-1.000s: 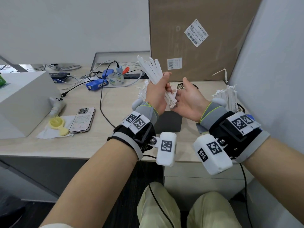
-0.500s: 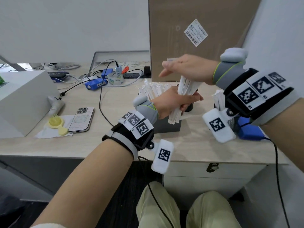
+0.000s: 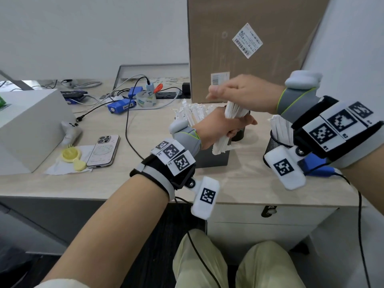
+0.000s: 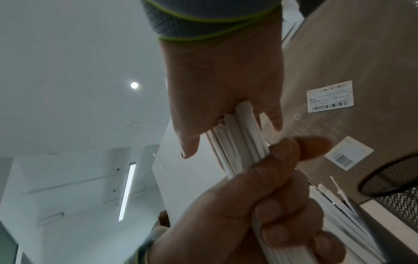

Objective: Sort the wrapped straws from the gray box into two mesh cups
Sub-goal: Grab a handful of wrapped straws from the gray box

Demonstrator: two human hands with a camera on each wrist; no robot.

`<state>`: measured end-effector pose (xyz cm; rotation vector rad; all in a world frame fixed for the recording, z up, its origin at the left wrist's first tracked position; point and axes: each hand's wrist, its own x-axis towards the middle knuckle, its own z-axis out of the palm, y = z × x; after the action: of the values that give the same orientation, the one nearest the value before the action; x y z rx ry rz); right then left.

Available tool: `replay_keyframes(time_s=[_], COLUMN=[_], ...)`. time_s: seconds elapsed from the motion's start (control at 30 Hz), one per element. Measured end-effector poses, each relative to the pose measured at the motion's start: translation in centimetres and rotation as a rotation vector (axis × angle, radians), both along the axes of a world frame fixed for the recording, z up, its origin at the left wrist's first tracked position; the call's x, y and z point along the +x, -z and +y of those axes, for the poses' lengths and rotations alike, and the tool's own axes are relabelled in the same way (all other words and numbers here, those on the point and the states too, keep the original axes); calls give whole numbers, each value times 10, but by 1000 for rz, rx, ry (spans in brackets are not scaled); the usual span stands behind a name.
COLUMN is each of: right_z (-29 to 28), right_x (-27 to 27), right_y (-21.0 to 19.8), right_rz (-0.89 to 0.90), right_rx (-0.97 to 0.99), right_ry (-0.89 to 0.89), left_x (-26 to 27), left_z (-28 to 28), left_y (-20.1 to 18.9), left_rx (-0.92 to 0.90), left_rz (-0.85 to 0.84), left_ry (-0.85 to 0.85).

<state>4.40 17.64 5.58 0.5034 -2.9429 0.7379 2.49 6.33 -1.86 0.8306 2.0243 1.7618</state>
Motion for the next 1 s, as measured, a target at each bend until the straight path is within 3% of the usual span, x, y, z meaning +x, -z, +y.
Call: replay_keyframes(time_s=[0.1, 0.17, 0.27, 0.47, 0.57, 0.63, 0.77, 1.0], right_z=[10, 19, 28, 44, 56, 64, 99, 134], right_x=[2, 4, 11, 35, 38, 37, 33, 30], right_y=[1, 2, 7, 4, 9, 9, 7, 37], right_rz=[26, -67, -267, -226, -87, 60, 333, 457], right_rx=[-492, -745, -705, -722, -848, -1006, -1318, -1345], right_ry=[-9, -6, -80, -101, -78, -39, 122, 326], left_x=[1, 0, 6, 22, 24, 24, 17, 10], left_z=[4, 8, 19, 46, 60, 65, 76, 102], left_y=[-5, -10, -17, -27, -27, -26, -10, 30], left_rx=[115, 180, 185, 90, 92, 42, -34, -239], left_rz=[-40, -53, -50, -55, -36, 32, -5, -81], left_ry=[-50, -54, 29, 177, 142, 108, 2, -155])
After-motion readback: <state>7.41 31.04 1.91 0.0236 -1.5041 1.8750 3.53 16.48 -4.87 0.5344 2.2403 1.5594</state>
